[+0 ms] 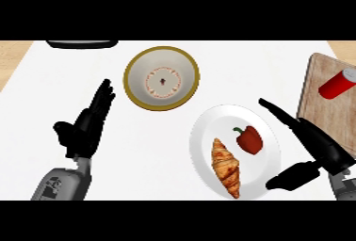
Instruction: Pick the bell pepper from the plate and place it in the bowl
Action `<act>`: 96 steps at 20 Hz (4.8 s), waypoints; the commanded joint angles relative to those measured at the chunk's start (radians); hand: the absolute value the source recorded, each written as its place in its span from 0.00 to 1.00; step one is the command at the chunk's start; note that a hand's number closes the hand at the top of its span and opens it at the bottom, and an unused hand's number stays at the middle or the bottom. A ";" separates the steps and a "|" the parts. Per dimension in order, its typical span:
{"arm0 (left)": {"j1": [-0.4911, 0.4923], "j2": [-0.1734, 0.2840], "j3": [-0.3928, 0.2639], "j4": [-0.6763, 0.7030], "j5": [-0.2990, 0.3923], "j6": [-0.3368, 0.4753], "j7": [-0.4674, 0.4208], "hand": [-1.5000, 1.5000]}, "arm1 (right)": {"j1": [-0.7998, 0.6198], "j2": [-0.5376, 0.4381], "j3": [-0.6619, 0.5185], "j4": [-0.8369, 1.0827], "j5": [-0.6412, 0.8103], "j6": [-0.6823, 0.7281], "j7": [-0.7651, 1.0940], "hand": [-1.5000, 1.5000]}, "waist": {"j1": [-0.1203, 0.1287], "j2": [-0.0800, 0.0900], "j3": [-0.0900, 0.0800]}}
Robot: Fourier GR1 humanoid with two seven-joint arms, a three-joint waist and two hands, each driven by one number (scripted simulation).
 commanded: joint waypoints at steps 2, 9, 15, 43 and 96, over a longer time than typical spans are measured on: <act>0.011 -0.022 -0.009 -0.099 -0.038 0.030 0.089 0.50 | 0.044 0.042 -0.072 0.009 -0.041 0.039 -0.075 0.00 | 0.001 -0.001 0.000; 0.052 -0.020 0.056 -0.038 -0.033 -0.058 -0.017 0.50 | 0.022 0.141 -0.108 0.054 -0.026 0.109 -0.079 0.00 | 0.002 0.000 0.000; 0.082 -0.048 0.059 -0.058 -0.063 -0.076 -0.017 0.50 | 0.002 0.185 -0.158 0.118 -0.008 0.160 -0.073 0.00 | 0.003 0.000 0.000; 0.061 -0.089 0.117 -0.079 -0.124 -0.124 0.015 0.50 | -0.090 0.335 -0.095 0.476 0.397 0.049 -0.303 1.00 | 0.003 0.000 0.000; 0.060 -0.131 0.126 -0.003 -0.143 -0.149 -0.047 0.50 | -0.808 0.521 -0.021 0.160 -0.075 0.311 -0.091 1.00 | 0.011 0.002 -0.001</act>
